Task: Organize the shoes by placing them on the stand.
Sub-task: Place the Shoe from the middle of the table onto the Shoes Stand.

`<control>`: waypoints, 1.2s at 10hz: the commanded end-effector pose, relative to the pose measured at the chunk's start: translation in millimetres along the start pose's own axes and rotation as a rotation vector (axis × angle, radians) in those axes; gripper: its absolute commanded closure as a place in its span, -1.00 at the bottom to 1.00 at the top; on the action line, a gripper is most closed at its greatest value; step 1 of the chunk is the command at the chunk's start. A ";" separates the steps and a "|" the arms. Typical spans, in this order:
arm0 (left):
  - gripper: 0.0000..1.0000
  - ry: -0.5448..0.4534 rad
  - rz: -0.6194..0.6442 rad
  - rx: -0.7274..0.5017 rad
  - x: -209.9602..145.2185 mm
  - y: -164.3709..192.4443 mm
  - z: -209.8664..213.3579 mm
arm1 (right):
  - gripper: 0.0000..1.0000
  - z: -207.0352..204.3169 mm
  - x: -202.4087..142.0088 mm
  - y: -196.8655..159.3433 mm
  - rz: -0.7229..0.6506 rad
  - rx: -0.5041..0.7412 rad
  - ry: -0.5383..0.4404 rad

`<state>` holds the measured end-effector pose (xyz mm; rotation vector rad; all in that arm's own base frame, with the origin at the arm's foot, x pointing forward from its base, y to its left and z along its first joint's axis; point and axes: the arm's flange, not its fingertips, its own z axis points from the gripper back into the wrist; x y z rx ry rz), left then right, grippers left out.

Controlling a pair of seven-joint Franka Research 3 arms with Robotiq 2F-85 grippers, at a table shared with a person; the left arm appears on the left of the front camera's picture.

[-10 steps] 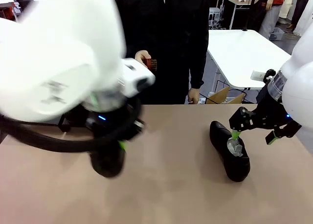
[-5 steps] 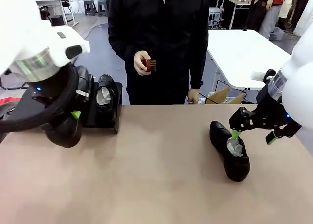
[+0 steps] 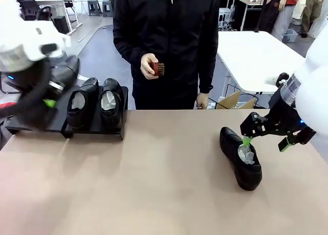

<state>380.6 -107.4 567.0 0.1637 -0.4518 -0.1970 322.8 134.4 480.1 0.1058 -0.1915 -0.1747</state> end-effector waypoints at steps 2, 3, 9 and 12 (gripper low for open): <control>1.00 -0.054 -0.049 0.090 55.5 80.3 -39.6 | -1.00 1.6 1.0 -2.6 0.017 -0.003 0.000; 1.00 -0.045 -0.095 0.076 69.5 97.0 -59.4 | -1.00 1.6 1.0 -2.6 0.017 -0.003 0.000; 1.00 -0.018 -0.065 0.081 73.6 110.2 -90.0 | -1.00 1.6 1.0 -2.6 0.017 -0.003 0.000; 1.00 0.071 0.007 0.041 89.0 117.2 -142.1 | -1.00 1.6 1.0 -2.6 0.017 -0.003 0.000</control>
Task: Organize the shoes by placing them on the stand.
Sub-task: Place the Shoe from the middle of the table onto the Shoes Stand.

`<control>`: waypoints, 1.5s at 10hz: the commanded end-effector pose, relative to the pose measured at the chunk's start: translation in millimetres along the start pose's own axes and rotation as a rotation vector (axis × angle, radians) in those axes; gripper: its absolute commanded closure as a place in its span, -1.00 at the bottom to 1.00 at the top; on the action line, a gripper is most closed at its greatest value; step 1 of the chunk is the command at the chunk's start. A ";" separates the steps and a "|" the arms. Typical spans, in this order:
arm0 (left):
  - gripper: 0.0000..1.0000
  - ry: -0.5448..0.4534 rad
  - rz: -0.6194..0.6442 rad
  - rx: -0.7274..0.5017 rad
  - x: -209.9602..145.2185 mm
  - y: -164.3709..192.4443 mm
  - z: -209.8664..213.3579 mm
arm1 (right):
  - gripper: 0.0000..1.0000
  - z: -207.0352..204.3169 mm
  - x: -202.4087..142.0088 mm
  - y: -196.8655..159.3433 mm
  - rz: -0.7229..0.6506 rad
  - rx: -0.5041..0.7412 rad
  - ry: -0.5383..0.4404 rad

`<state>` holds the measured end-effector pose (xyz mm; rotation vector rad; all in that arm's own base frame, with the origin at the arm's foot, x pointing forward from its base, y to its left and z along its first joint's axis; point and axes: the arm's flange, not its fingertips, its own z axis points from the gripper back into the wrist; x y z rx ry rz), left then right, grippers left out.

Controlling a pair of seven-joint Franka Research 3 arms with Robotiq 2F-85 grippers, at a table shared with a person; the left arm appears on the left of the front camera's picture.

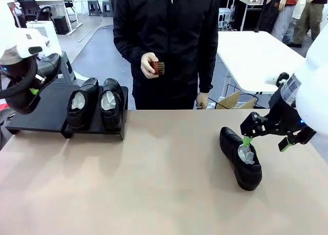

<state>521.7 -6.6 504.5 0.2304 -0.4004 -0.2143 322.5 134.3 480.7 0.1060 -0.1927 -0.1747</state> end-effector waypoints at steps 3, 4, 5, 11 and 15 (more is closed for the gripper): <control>1.00 0.046 0.152 0.011 18.0 28.8 -54.5 | -1.00 1.0 1.2 -2.5 0.017 -0.003 0.001; 1.00 0.046 0.175 0.007 18.8 33.2 -62.0 | -1.00 1.0 1.2 -2.5 0.017 -0.003 0.001; 1.00 0.027 0.190 0.024 19.5 36.8 -69.0 | -1.00 1.0 1.2 -2.5 0.017 -0.003 0.001; 1.00 0.019 0.219 0.102 19.4 50.8 -100.7 | -1.00 1.0 1.2 -2.5 0.017 -0.003 0.001; 1.00 0.014 0.212 0.095 19.9 53.1 -109.6 | -1.00 1.0 1.2 -2.5 0.017 -0.003 0.001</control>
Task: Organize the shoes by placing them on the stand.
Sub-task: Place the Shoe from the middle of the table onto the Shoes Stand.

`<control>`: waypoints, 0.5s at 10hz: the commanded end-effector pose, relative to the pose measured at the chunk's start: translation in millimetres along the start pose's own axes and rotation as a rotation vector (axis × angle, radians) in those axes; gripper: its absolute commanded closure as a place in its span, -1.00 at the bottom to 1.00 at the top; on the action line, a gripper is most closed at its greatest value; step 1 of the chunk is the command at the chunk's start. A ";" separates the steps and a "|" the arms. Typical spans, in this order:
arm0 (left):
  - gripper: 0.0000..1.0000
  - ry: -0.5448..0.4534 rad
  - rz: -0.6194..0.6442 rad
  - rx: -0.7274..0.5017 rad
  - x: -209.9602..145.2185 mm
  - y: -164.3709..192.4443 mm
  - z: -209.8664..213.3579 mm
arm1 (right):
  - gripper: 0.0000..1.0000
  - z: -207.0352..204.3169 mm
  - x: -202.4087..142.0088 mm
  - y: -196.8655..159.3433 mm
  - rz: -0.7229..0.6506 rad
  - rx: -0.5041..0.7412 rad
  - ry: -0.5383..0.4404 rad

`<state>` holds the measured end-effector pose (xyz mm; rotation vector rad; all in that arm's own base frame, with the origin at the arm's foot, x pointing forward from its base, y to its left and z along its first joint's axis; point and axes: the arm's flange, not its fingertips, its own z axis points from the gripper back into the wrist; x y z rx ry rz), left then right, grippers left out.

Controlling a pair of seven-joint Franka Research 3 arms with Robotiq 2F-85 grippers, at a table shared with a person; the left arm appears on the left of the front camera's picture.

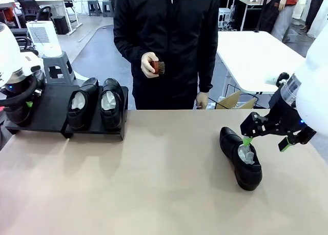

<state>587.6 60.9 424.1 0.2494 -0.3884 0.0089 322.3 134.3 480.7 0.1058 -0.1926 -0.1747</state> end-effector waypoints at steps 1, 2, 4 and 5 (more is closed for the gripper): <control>1.00 -0.012 -0.008 0.024 5.4 -3.7 0.7 | -1.00 0.9 1.3 -2.5 0.017 -0.003 0.001; 0.62 -0.004 -0.021 0.021 5.6 -4.8 0.2 | -1.00 0.9 1.3 -2.5 0.017 -0.003 0.001; -0.14 0.003 -0.019 0.023 5.4 -5.3 -3.4 | -1.00 0.9 1.3 -2.5 0.017 -0.003 0.001; -0.52 0.005 -0.009 0.026 5.2 -4.4 -4.9 | -1.00 0.9 1.3 -2.5 0.017 -0.003 0.001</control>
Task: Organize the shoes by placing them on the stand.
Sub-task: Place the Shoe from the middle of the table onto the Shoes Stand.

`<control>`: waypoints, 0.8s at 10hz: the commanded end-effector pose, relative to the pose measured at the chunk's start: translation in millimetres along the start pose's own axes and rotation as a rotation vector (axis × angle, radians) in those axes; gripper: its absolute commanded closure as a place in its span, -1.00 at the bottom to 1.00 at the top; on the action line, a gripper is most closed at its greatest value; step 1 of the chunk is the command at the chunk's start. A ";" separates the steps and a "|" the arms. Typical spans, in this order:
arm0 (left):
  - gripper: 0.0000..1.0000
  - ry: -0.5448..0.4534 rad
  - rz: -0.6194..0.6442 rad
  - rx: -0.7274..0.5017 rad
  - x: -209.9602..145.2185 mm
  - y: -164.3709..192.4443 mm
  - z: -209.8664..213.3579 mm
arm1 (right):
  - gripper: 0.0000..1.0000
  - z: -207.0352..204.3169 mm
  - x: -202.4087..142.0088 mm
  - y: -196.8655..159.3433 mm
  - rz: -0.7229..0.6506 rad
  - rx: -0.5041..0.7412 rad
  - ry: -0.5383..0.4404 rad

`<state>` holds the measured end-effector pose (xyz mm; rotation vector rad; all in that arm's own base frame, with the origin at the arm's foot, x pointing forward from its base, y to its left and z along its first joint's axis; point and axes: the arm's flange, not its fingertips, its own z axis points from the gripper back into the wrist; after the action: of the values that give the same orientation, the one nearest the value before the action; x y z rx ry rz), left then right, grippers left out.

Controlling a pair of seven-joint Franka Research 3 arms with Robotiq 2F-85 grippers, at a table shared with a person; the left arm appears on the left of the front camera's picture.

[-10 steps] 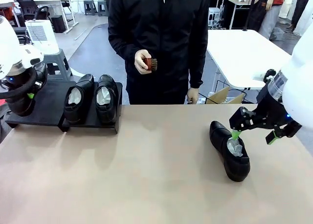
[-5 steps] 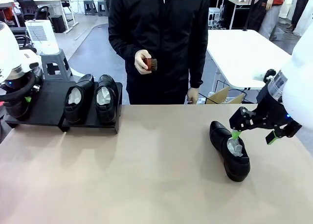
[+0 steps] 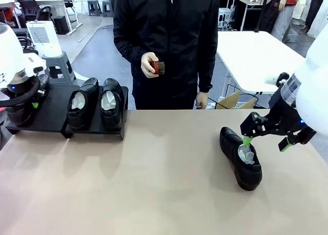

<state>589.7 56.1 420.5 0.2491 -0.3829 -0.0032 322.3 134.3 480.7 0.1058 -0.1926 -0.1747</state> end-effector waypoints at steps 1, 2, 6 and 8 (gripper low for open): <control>-0.90 -0.002 0.012 0.032 4.8 1.6 -1.3 | -1.00 0.9 1.3 -2.5 0.017 -0.003 0.001; -1.00 -0.010 0.016 0.023 4.5 2.2 3.4 | -1.00 0.9 1.3 -2.5 0.017 -0.003 0.001; -1.00 -0.025 0.033 -0.015 -1.2 3.1 23.4 | -1.00 0.9 1.3 -2.5 0.017 -0.003 0.001; -1.00 -0.032 0.018 -0.004 5.5 4.3 19.8 | -1.00 0.9 1.3 -2.5 0.017 -0.003 0.001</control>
<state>585.0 55.6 443.6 0.2411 -0.4134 0.0135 322.3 134.3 480.7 0.1058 -0.1926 -0.1747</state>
